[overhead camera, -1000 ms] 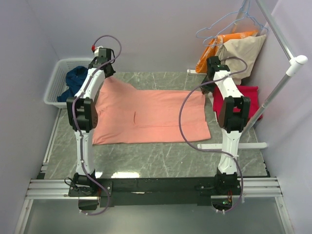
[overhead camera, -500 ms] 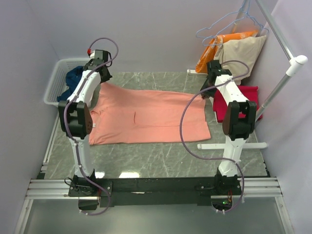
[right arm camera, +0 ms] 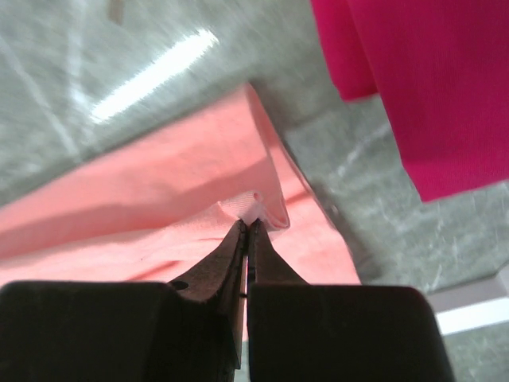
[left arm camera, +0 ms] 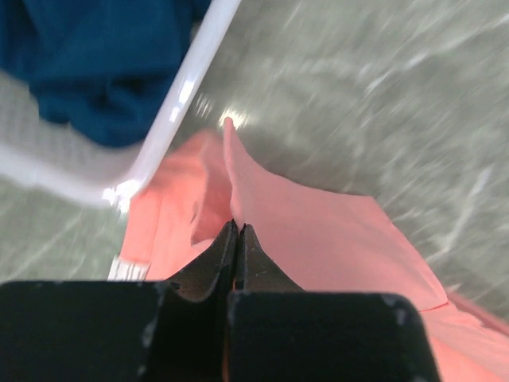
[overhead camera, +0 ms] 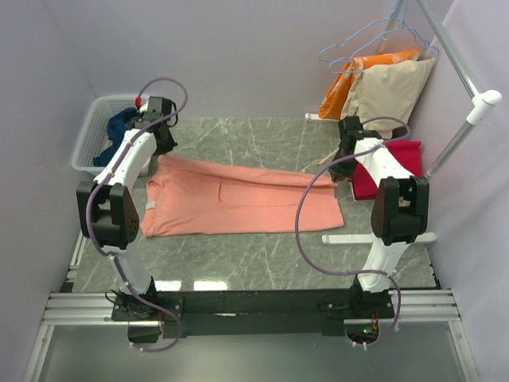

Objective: Fold and stack the t-shirts
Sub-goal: Fold the tshirt

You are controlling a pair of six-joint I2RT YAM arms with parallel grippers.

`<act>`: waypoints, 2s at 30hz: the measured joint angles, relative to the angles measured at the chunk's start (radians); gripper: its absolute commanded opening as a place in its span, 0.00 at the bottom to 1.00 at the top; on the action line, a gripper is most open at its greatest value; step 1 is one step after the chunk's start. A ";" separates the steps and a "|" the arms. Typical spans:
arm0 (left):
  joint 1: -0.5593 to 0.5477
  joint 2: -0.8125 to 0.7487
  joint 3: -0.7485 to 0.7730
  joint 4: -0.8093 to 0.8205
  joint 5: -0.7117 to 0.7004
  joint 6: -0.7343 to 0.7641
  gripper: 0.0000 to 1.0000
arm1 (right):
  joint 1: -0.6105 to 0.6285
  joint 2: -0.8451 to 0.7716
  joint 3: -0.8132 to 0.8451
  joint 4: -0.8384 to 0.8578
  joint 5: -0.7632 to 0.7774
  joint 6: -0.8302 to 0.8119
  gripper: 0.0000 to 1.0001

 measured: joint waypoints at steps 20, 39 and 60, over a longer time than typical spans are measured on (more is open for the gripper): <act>-0.007 -0.193 -0.426 -0.067 -0.037 -0.080 0.16 | 0.002 -0.168 -0.308 -0.006 0.045 0.043 0.42; -0.015 -0.187 -0.495 -0.050 -0.029 -0.108 0.50 | 0.186 -0.136 -0.202 -0.018 0.027 0.072 0.37; -0.016 0.126 -0.285 0.085 0.069 -0.169 0.47 | 0.446 0.230 0.280 -0.010 -0.163 0.040 0.37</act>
